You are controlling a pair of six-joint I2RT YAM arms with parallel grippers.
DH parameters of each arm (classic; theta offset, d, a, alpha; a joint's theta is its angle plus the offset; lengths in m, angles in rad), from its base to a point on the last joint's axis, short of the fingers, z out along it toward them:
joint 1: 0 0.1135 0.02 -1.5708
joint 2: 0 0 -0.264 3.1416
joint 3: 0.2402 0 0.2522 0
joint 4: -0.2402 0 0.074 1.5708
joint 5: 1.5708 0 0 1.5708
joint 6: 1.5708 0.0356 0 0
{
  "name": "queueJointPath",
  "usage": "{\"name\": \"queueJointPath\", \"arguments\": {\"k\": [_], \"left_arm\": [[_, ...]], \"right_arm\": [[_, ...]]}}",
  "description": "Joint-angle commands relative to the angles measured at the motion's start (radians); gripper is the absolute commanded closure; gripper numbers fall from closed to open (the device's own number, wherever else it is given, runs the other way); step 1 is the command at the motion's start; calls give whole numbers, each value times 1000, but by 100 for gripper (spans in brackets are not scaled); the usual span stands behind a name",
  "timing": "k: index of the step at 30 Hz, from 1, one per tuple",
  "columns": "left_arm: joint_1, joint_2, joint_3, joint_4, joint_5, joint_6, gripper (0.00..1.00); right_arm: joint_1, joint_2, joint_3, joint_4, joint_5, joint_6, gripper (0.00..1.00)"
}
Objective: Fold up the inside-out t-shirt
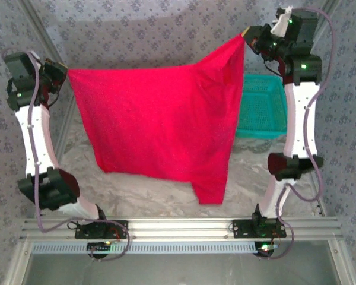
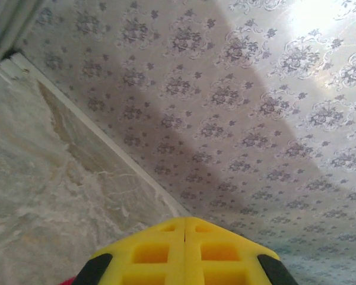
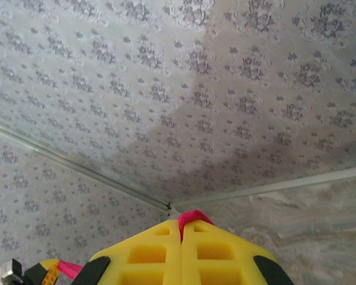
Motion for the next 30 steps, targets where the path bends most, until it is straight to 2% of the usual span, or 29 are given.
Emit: {"name": "queueJointPath", "arguments": {"k": [1, 4, 7, 9, 11, 12, 14, 17, 19, 22, 25, 30], "left_arm": [[-7, 85, 240, 40, 24, -51, 100], [-3, 218, 555, -80, 42, -54, 100], [18, 316, 815, -204, 67, -56, 100], [29, 325, 852, -261, 88, -34, 100], [23, 297, 796, -317, 90, 19, 100], [18, 261, 718, -328, 90, 50, 100], [10, 151, 459, -264, 94, 84, 100], [21, -97, -90, -5, 78, 61, 100], [45, -237, -366, 60, 41, 64, 100], [83, -365, -645, 26, 21, 96, 100], [95, -453, -865, -13, 3, 136, 100], [113, -520, -1090, -12, -29, 123, 100]], "right_arm": [[-41, 41, 167, 55, -25, 76, 100], [-95, 21, 149, 145, -53, 135, 100], [-120, -32, 125, 149, -81, 106, 100], [-115, -98, 33, 152, -91, 61, 100], [-91, -182, -118, 158, -94, 8, 100], [-75, -233, -220, 168, -88, -20, 100], [-42, -333, -437, 208, -64, -48, 100], [14, -494, -802, 298, -34, -52, 100], [68, -597, -1033, 296, 7, -81, 100], [122, -763, -1357, 310, 85, -72, 100], [115, -914, -1620, 292, 160, -71, 100], [105, -1033, -1918, 308, 145, -25, 100]]}}
